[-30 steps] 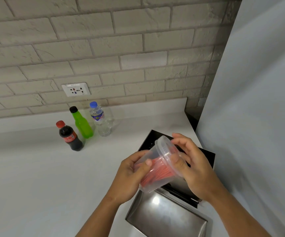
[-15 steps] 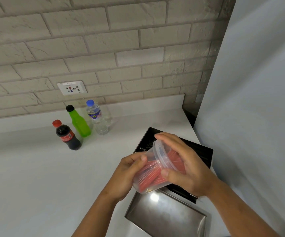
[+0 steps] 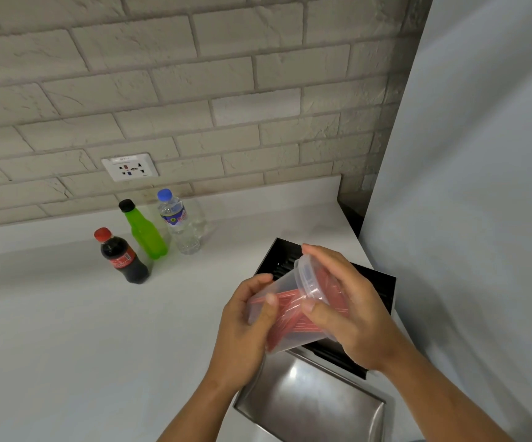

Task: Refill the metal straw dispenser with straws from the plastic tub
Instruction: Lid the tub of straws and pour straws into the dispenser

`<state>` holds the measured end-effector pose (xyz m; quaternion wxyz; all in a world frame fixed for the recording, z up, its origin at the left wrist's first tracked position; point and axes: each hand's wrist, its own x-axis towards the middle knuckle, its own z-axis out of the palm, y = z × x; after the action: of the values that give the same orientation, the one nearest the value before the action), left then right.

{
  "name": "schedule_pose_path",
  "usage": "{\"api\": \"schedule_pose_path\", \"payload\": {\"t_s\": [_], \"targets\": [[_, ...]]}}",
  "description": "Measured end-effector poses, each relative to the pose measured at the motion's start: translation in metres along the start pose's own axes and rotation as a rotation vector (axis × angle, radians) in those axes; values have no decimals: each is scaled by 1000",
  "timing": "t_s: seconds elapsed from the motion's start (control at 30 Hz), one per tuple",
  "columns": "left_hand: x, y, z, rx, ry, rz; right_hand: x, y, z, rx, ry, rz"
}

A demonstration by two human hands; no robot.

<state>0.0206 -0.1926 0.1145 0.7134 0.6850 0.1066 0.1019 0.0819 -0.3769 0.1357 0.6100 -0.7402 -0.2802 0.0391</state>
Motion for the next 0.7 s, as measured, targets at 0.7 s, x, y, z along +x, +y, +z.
{"api": "schedule_pose_path", "payload": {"t_s": [0.7], "targets": [[7, -8, 26, -33, 191, 13, -1, -3, 1, 86, 35, 299]]}}
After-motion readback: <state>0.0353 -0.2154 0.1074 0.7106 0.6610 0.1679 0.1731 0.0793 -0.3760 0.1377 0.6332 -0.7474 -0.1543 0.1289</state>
